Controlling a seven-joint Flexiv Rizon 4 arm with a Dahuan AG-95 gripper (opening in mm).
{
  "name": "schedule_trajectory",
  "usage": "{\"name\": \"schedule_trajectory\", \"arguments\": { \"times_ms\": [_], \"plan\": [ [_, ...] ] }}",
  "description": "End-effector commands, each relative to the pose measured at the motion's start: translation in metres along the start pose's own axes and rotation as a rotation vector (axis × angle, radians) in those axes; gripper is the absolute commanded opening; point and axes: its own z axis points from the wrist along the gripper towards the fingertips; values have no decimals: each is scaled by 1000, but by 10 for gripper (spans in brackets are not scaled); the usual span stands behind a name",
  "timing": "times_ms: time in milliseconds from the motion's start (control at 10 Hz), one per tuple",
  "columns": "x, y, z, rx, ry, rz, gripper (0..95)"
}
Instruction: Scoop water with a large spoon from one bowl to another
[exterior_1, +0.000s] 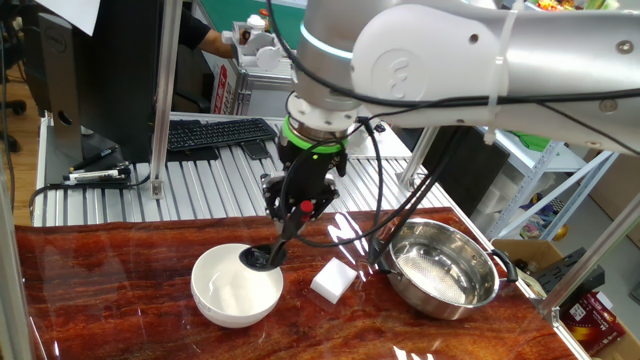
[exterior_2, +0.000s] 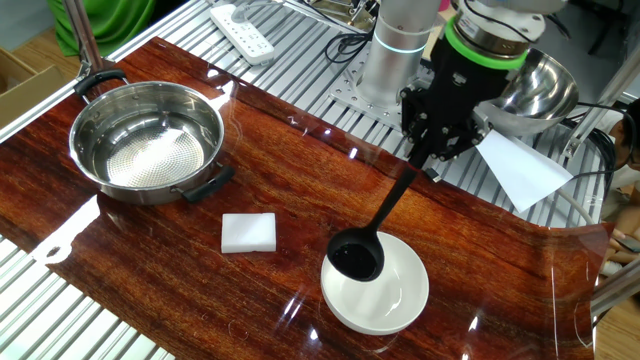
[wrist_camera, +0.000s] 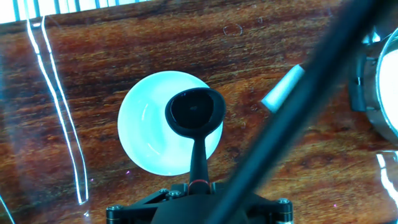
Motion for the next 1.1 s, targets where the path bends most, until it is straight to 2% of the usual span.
{"name": "schedule_trajectory", "arguments": {
  "times_ms": [100,400,600,1000,1100],
  "plan": [
    [0,1,0,19,-1,-4,0],
    [0,2,2,65,-9,-20,0],
    [0,3,2,83,-11,-27,0],
    [5,8,2,156,-24,-48,0],
    [6,10,2,157,-24,-46,0]
  ]
}}
